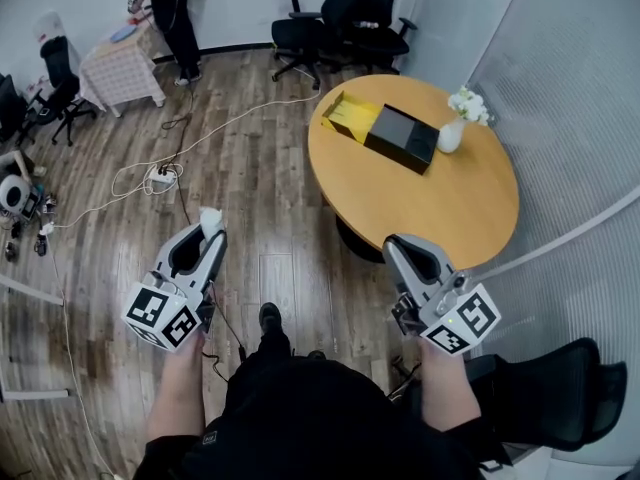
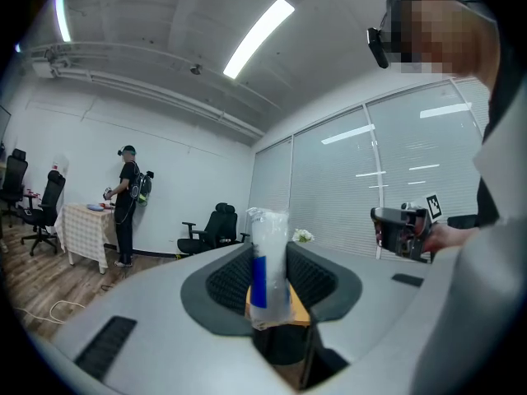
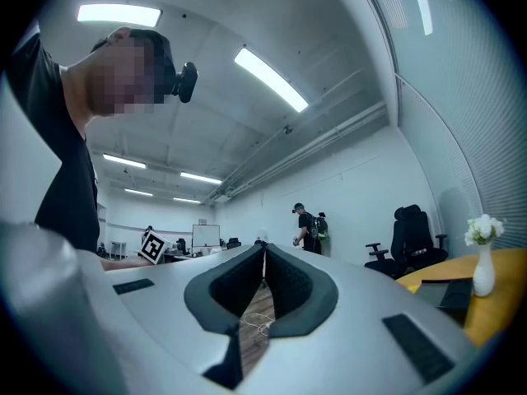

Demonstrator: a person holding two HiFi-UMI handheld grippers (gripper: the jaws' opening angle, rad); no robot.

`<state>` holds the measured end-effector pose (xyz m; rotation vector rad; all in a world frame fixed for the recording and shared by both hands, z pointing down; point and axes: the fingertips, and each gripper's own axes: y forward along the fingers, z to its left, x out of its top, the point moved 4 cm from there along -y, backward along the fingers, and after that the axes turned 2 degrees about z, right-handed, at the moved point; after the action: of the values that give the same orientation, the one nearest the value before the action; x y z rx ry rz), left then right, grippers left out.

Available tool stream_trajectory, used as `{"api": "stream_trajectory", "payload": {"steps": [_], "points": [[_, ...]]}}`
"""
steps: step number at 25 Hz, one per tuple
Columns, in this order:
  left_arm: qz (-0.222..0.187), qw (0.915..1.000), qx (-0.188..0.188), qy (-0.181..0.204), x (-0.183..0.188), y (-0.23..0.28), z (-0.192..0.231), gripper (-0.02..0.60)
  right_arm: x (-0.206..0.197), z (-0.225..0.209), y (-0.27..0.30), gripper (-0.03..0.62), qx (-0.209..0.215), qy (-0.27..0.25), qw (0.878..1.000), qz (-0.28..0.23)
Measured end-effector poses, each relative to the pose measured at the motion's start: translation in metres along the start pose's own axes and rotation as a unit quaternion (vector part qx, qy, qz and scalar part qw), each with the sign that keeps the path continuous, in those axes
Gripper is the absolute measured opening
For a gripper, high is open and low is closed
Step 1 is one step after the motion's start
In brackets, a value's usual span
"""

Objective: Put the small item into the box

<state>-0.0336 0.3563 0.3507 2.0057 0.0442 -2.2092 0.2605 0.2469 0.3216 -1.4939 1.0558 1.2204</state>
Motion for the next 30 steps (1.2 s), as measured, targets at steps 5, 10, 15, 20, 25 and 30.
{"api": "stream_trajectory", "payload": {"steps": [5,10,15,20,25,30], "points": [[0.005,1.0000,-0.002,-0.006,0.002,0.028,0.056,0.132,-0.010,-0.025,0.060,0.037,0.000,0.007,1.000,0.013],[0.008,0.9999,-0.004,-0.012,0.006,0.054,0.114,0.132,-0.020,-0.046,0.122,0.038,0.000,0.015,1.000,0.024],[0.006,0.9998,-0.009,-0.016,0.013,0.071,0.159,0.132,-0.018,-0.059,0.173,0.038,-0.001,0.013,1.000,0.028],[0.004,0.9997,-0.019,-0.016,0.020,0.080,0.190,0.132,-0.012,-0.064,0.206,0.038,-0.010,0.007,1.000,0.023],[0.001,0.9994,-0.033,-0.011,0.025,0.091,0.211,0.132,-0.016,-0.069,0.225,0.037,-0.023,0.008,0.999,0.023],[-0.003,0.9991,-0.038,-0.017,0.023,0.098,0.220,0.132,-0.020,-0.077,0.231,0.037,-0.034,0.015,0.999,0.032]]}}
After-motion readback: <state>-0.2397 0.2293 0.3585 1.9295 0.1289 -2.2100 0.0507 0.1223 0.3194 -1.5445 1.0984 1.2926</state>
